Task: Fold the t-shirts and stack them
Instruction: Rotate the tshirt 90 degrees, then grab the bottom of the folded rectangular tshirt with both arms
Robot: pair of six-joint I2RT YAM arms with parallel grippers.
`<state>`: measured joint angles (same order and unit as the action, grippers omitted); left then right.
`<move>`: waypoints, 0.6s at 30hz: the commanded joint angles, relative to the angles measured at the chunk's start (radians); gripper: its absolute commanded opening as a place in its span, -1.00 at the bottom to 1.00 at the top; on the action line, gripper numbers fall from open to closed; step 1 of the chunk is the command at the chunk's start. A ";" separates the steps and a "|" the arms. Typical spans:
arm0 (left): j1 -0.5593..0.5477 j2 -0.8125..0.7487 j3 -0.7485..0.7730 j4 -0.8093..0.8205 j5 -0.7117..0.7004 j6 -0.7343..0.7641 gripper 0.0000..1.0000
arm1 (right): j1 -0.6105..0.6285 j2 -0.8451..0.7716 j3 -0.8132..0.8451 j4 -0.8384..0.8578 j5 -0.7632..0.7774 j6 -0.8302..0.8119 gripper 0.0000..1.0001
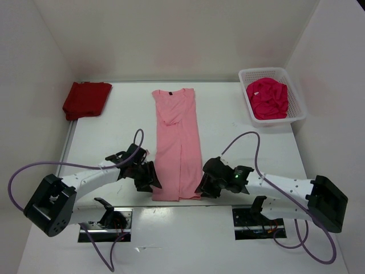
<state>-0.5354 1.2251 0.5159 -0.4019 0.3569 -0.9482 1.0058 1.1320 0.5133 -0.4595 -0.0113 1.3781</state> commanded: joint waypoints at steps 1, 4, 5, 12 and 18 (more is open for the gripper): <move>0.002 -0.013 -0.013 -0.038 0.010 0.019 0.16 | 0.013 -0.090 -0.039 0.016 0.025 0.042 -0.12; 0.002 -0.013 -0.022 -0.048 0.010 0.009 0.19 | 0.013 -0.066 -0.067 0.074 -0.013 0.006 0.01; 0.002 -0.013 -0.022 -0.048 0.010 0.009 0.19 | 0.013 -0.046 -0.067 0.084 -0.013 -0.007 0.01; 0.002 -0.004 -0.066 -0.029 0.037 -0.009 0.05 | 0.013 -0.017 -0.068 0.065 0.027 -0.005 0.01; 0.002 -0.004 -0.077 0.003 0.048 -0.018 -0.21 | 0.002 -0.058 -0.145 0.136 0.014 0.021 -0.10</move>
<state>-0.5350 1.2251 0.4522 -0.4145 0.3939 -0.9554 1.0073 1.0657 0.3862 -0.3908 -0.0189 1.3888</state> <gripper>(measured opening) 0.406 0.462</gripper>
